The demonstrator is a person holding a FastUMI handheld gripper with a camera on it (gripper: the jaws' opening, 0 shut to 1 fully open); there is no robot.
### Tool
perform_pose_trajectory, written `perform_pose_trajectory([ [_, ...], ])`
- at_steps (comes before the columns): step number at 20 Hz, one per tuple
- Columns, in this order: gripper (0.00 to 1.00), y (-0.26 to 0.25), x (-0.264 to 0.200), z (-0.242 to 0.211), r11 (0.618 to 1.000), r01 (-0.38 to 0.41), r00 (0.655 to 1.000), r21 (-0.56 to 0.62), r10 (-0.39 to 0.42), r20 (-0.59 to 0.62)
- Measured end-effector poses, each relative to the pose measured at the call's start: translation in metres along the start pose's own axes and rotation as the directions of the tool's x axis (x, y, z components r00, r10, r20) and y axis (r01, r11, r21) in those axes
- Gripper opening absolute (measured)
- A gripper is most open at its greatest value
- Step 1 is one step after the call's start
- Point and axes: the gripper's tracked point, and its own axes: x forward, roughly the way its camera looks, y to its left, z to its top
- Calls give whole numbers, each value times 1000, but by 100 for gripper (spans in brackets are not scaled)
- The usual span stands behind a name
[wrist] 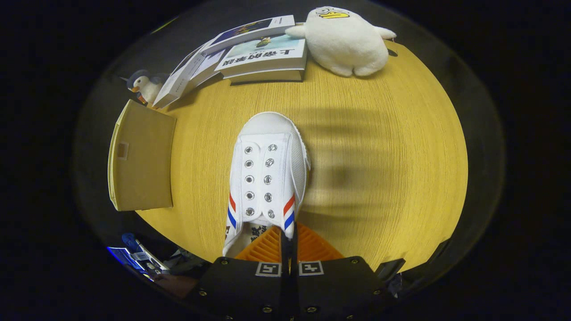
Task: Open the storage box then place both shoes into the box .Put the left shoe in first, then the right shoe, with the right side of both shoes facing outward in a uniform manner.
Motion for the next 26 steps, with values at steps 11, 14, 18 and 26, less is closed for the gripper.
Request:
perform_pose_trajectory([
  [11,0,56,-48,13,997,-40,999,-67,41,24],
  [14,0,80,-59,23,993,-70,997,-100,73,30],
  [18,0,111,-73,34,985,-85,995,-151,92,39],
  [26,0,185,-98,54,953,-122,989,-278,139,45],
])
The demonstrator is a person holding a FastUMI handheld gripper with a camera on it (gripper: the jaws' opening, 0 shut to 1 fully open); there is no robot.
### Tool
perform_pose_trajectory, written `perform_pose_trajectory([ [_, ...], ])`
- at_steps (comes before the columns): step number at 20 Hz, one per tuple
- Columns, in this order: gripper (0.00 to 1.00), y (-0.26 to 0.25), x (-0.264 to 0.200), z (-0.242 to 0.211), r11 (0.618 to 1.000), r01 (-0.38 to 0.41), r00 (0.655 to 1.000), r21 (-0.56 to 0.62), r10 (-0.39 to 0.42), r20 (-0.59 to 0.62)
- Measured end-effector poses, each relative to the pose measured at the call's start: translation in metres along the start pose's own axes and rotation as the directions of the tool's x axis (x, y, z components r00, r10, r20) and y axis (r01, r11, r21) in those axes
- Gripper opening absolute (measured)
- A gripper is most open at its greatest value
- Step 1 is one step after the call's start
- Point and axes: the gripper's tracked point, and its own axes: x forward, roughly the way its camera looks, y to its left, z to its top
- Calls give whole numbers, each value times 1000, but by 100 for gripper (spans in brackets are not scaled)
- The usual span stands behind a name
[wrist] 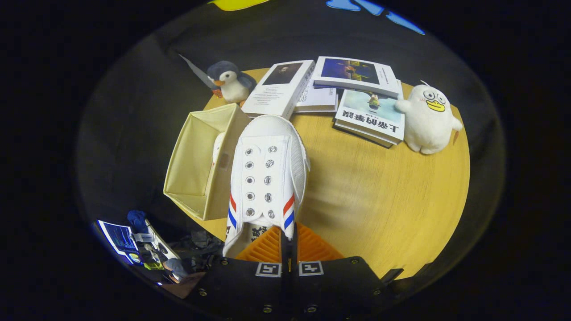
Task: Open the storage box then place both shoes into the box .Put the left shoe in first, then the right shoe, with the right side of both shoes facing outward in a uniform manner.
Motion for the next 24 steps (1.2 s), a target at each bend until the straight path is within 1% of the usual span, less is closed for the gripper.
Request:
perform_pose_trajectory([
  [10,0,91,9,45,990,-80,997,-118,80,-6],
  [16,0,128,24,68,981,-88,996,-170,85,-20],
  [20,0,144,40,82,979,-71,997,-191,66,-31],
  [24,0,158,56,84,978,-66,997,-195,58,-50],
])
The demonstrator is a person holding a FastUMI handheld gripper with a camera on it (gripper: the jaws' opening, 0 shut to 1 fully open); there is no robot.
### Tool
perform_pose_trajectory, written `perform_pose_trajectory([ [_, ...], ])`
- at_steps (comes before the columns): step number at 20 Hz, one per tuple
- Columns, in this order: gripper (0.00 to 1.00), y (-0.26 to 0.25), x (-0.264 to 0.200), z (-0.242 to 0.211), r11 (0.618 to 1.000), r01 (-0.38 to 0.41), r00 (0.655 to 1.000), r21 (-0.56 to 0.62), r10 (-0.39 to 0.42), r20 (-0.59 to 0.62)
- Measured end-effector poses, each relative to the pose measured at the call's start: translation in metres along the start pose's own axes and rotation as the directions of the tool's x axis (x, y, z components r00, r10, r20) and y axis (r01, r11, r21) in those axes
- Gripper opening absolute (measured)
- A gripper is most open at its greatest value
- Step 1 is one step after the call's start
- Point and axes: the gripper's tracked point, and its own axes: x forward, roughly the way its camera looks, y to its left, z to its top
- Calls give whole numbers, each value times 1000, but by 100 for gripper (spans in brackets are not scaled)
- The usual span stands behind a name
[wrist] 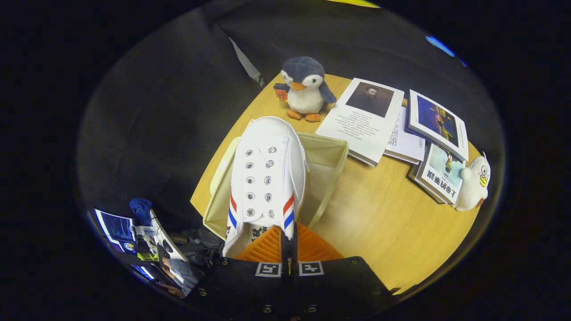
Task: Open the storage box then place both shoes into the box .Put the left shoe in first, then the right shoe, with the right side of both shoes facing outward in a uniform manner.
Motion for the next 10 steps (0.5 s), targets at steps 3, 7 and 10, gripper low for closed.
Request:
perform_pose_trajectory([
  [3,0,6,10,3,1000,12,1000,-22,-13,-9],
  [7,20,27,15,18,997,-70,997,23,69,35],
  [10,68,15,4,34,999,-34,994,7,33,107],
])
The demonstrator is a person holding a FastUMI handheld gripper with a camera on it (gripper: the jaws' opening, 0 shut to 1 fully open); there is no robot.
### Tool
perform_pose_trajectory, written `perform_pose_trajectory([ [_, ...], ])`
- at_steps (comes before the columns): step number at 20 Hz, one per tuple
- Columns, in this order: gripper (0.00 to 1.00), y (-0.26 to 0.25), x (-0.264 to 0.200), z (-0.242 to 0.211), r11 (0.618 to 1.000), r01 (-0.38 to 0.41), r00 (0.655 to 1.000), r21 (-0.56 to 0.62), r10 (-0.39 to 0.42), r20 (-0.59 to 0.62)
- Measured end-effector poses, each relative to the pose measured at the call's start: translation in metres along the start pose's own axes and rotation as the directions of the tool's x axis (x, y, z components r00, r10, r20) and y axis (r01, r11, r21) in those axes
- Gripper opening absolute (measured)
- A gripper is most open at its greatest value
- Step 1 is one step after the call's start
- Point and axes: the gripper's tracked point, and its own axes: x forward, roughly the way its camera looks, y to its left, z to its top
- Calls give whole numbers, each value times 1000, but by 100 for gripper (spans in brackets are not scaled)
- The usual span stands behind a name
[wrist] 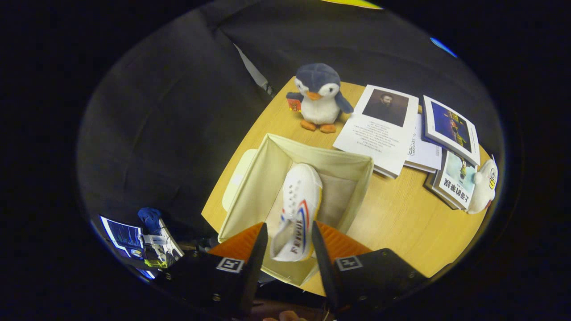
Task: Open the storage box then place both shoes into the box .Put the left shoe in first, then the right shoe, with the right side of both shoes facing outward in a uniform manner.
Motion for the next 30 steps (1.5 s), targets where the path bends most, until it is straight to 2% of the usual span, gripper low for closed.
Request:
perform_pose_trajectory([
  [1,88,-5,-5,4,1000,20,1000,-16,-19,24],
  [2,95,-9,-12,6,999,37,998,-23,-36,49],
  [7,96,-30,-57,19,997,73,973,20,-75,217],
  [9,96,-43,-84,22,994,100,946,42,-108,307],
  [12,96,-60,-126,20,987,125,884,104,-159,440],
  [14,96,-75,-156,17,978,159,816,137,-208,538],
  [19,96,-105,-230,4,948,249,621,198,-313,719],
  [26,96,-126,-331,-16,889,349,298,297,-406,864],
  [28,96,-126,-353,-23,877,353,228,326,-418,879],
  [30,96,-126,-373,-30,869,360,178,339,-421,889],
])
